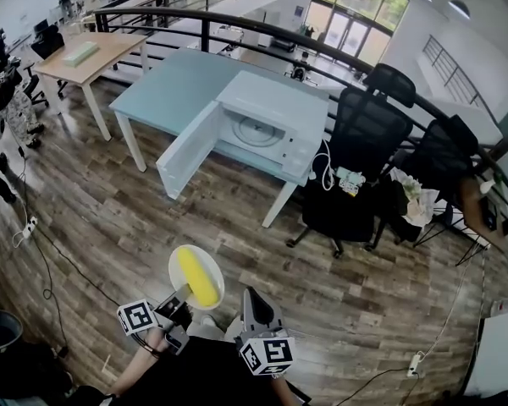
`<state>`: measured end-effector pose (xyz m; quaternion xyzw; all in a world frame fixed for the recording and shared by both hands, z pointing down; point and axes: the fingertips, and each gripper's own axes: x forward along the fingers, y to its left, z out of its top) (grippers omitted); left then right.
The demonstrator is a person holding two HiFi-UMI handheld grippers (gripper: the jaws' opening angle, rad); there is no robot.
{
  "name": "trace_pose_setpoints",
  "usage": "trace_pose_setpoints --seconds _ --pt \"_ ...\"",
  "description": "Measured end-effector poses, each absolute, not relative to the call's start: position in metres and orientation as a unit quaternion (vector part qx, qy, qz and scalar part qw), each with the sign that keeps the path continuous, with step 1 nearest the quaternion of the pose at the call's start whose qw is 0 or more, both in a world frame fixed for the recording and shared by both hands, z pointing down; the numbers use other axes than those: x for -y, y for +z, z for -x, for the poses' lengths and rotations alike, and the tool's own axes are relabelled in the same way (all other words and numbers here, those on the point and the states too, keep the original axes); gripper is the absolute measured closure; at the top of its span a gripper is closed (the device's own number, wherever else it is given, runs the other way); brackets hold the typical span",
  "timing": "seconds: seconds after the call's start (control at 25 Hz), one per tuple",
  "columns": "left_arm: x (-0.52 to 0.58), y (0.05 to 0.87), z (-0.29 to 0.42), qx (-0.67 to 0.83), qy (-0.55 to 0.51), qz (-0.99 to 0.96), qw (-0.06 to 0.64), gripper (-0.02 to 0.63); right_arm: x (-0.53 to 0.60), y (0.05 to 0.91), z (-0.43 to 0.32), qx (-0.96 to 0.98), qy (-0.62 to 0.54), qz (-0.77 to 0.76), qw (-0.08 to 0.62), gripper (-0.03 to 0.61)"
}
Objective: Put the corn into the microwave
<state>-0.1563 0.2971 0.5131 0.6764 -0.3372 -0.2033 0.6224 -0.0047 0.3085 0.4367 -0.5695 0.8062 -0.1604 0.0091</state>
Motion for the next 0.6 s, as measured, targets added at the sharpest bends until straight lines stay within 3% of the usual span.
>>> trace_pose_setpoints --seconds 0.6 --pt "-0.263 0.519 0.167 0.338 -0.197 -0.679 0.621 0.578 -0.275 0.442 0.011 -0.801 -0.162 0.577 0.009 0.569"
